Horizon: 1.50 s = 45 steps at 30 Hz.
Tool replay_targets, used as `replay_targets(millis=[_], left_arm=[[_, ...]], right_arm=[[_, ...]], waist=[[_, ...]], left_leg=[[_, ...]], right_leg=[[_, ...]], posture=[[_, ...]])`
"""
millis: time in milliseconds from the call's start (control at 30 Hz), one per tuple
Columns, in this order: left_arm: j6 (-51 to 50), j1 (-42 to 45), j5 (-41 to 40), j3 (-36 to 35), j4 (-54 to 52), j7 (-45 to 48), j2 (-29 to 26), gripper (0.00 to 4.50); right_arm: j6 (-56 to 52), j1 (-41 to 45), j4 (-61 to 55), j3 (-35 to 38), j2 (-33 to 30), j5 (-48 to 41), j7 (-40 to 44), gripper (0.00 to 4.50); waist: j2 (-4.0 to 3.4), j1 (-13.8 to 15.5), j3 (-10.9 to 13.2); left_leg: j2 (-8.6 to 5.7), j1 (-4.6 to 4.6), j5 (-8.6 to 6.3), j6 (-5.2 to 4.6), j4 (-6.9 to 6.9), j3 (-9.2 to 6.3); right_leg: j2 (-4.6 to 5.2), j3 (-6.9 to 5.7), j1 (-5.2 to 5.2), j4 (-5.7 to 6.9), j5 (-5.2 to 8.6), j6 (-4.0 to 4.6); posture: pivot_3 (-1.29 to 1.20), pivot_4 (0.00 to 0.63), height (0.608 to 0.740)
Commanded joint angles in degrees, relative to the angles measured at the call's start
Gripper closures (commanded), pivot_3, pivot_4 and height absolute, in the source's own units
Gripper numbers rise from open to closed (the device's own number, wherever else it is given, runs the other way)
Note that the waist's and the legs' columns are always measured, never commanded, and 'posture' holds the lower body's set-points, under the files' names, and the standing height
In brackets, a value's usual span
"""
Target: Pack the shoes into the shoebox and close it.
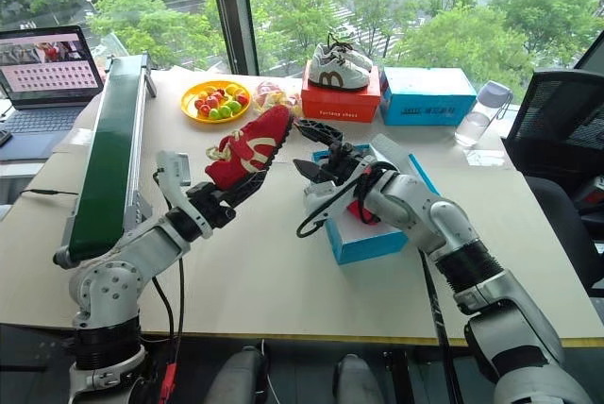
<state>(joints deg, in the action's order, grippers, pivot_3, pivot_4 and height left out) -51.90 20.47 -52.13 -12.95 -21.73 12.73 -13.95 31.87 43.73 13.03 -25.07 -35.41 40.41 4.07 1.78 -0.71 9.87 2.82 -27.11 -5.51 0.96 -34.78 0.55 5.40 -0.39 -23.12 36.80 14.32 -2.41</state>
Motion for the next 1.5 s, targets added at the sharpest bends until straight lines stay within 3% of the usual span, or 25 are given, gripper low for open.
replay_targets(millis=[33,367,467,567,700,767,833,1000,1133,1300,1500], left_arm=[[0.08,1.21,-1.31,1.43,-2.75,1.22,-0.9,1.88],[2.34,0.44,0.84,2.27,-1.14,1.32,-1.94,1.88],[6.33,0.93,6.09,-0.87,2.39,-0.27,-4.7,1.88],[15.03,-0.07,17.67,2.24,3.32,2.6,-11.5,1.88],[17.52,0.19,17.98,1.77,3.07,4.62,-11.66,1.88],[17.6,-0.05,18.84,2.93,2.61,5.38,-11.52,1.88],[17.79,-0.4,19.55,3.89,2.85,5.66,-10.72,1.88],[17.36,-0.08,20.31,5.43,2.52,5.46,-8.58,1.88],[17.18,0.87,20.2,5.66,2.25,5.69,-7.42,1.88],[16.76,2.71,19.79,8.47,1.12,6.69,-5.4,1.88],[12.0,3.06,13.23,13.23,-7.34,8.37,-1.21,1.88]], right_arm=[[2.53,1.13,0.42,1.51,0.44,-0.46,-0.25,0.0],[2.04,1.39,1.35,3.54,1.76,-1.53,0.89,0.0],[0.64,0.9,5.59,4.5,0.3,-3.98,4.31,0.0],[-3.23,0.17,7.72,7.46,1.31,-9.67,7.34,0.0],[-40.12,-0.69,4.78,20.73,13.61,-37.96,21.75,0.0],[-68.41,3.11,2.85,32.59,20.13,-55.19,20.91,0.0],[-86.34,6.22,1.07,38.93,22.81,-65.67,21.59,0.0],[-110.72,10.8,-3.12,49.63,28.26,-80.76,18.9,0.0],[-118.16,13.32,-4.15,57.28,32.96,-84.91,13.52,0.0],[-118.0,14.52,-4.62,58.93,35.61,-85.28,8.88,0.0],[-114.92,15.13,-3.53,59.14,36.55,-85.34,6.55,0.0]], waist=[[0.0,0.0,0.0],[0.0,0.05,0.0],[0.0,0.01,0.0],[0.0,-0.09,0.01],[0.0,-0.11,0.01],[-0.01,0.04,0.01],[-0.05,0.22,0.04],[-0.15,0.32,0.08],[-0.14,0.17,0.08],[-0.15,0.47,0.08],[-0.15,0.21,0.08]], left_leg=[[0.0,0.0,0.0,0.0,0.0,0.0],[0.0,0.0,0.0,0.0,0.01,0.0],[0.0,0.01,0.0,0.0,0.01,0.0],[0.02,0.1,0.0,0.0,0.03,0.0],[0.05,0.13,0.0,0.0,0.1,0.06],[0.08,0.26,0.0,0.0,0.1,0.05],[0.11,0.24,0.0,0.0,0.07,0.04],[0.12,0.13,-0.02,-0.01,0.12,0.09],[0.12,0.1,-0.02,-0.03,0.18,0.09],[0.1,-0.01,-0.02,-0.03,0.1,0.09],[0.1,-0.11,-0.03,-0.04,0.07,0.08]], right_leg=[[0.0,0.01,0.0,0.0,0.0,0.0],[0.0,0.02,0.0,0.01,0.0,0.01],[0.0,0.02,0.01,0.0,0.0,0.01],[-0.04,0.03,0.03,0.03,-0.01,0.04],[-0.04,0.08,0.08,-0.03,-0.02,0.05],[-0.04,0.07,0.23,0.02,-0.02,0.05],[-0.03,0.04,0.19,0.16,-0.03,0.06],[-0.03,0.03,-0.05,0.21,0.0,0.14],[-0.06,0.03,-0.08,0.21,0.02,0.17],[-0.05,0.0,-0.12,0.2,0.02,0.15],[-0.06,0.01,-0.16,0.19,0.01,0.13]], posture=[[0.0,0.15,0.74],[0.0,0.15,0.74],[0.0,0.15,0.74],[0.0,0.15,0.74],[0.0,0.15,0.74],[0.0,0.15,0.74],[0.0,0.15,0.74],[0.0,0.15,0.74],[0.0,0.15,0.74],[0.0,0.15,0.74],[0.0,0.15,0.74]])
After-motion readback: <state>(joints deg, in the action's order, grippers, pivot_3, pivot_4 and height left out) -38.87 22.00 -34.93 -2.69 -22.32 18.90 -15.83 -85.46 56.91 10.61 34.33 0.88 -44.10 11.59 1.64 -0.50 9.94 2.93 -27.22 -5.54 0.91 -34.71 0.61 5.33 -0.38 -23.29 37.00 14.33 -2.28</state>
